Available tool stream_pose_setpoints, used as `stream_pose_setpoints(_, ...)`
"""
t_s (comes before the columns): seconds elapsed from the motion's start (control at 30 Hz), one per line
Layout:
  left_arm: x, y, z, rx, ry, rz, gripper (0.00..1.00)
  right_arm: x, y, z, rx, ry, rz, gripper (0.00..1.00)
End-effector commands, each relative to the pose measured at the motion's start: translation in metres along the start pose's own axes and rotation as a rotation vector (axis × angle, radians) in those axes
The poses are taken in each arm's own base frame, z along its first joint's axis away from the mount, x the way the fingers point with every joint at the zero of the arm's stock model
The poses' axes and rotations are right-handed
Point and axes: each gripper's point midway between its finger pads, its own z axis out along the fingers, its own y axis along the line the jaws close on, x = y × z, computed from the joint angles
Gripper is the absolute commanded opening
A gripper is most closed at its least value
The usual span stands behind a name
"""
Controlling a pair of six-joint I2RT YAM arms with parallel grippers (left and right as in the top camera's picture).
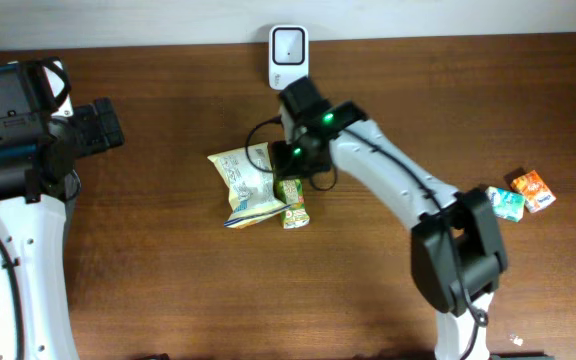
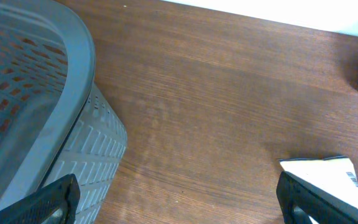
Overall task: Scan the item barcode
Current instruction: 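Reach the right gripper to the yellow-green snack bag and grasp it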
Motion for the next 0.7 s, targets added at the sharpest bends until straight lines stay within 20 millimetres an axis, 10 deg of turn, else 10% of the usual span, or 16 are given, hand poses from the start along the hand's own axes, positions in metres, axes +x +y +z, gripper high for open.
stream_pose_setpoints(0.0,-0.004,0.001,-0.004,0.001,-0.016,0.001,0.99,0.007,-0.010,0.024,0.169,-0.016,0.034,0.04)
stream_pose_setpoints(0.3,-0.004,0.001,-0.004,0.001,-0.016,0.001,0.99,0.057,0.061,0.055,0.059,0.099,-0.155,0.06)
stream_pose_setpoints(0.67,-0.004,0.001,-0.004,0.001,-0.016,0.001,0.99,0.017,-0.058,0.005,0.259,0.119,-0.047,0.45)
